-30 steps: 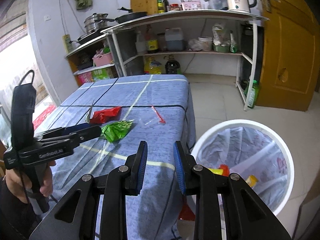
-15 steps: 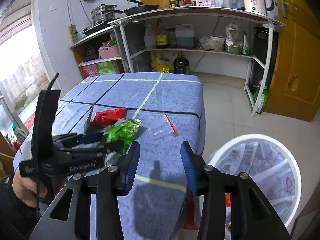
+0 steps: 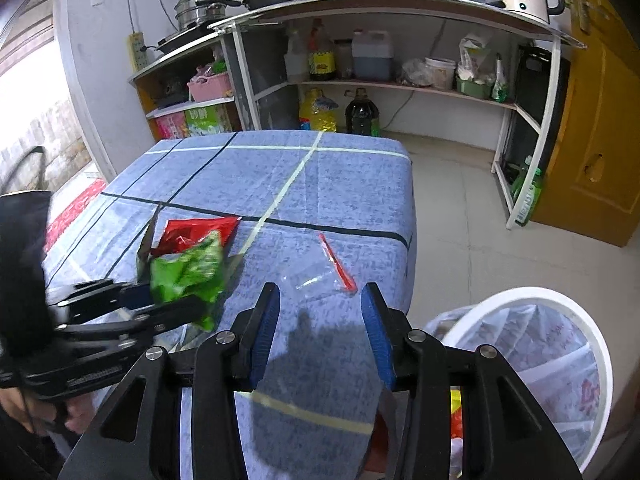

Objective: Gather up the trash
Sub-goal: 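Grasp the green snack bag with the left tool while the right tool grasps the clear cup, then carry the green bag and clear cup over the bin and open both tools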

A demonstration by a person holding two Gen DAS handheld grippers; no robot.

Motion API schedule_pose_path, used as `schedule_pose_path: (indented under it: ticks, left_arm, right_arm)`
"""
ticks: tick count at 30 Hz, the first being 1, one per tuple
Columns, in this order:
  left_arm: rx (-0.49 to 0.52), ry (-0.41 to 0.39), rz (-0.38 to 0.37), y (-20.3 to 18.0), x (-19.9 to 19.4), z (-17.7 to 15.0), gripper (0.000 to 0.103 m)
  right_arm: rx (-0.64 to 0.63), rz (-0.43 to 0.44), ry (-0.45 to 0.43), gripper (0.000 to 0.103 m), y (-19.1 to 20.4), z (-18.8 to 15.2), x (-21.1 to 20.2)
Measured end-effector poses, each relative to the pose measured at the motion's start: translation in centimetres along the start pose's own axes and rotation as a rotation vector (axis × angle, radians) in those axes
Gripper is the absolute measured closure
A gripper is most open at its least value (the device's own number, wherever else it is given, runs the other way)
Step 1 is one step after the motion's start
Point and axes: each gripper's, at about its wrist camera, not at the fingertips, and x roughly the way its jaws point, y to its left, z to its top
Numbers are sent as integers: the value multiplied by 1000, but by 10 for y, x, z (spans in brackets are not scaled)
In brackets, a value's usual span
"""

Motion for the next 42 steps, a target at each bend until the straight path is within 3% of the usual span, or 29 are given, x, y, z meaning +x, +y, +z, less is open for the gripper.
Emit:
schedule_pose_path:
  ticks: [11,15,28,34,36,39,42]
  left_arm:
    - [9,-64,-49,13,-44,-5,65]
    - [6,-63,-58,17,-48,-6,65]
    - [-14,-51,-66,25,-49,-9,65]
    - [-18,-48,-67,26,-50,-12,65]
    - [-17,-49,-64,26,-50,-12,65]
    - [-20,-48,-62,26,-51,-13,65]
    - [-23,-48,-63,28,-52,-14,65]
  right_arm:
    - [-135,-25,40,59,21,10,29]
    - [-206,-52,88,58,28,5,45]
    - [-284,-66,82,58,38,12,56]
    - [-197,-33,98,58,30,17,65]
    - [-150,11,88,58,26,21,63]
    - [18,145,128,58,12,27,67]
    - [81,167,144,58,10,29,75]
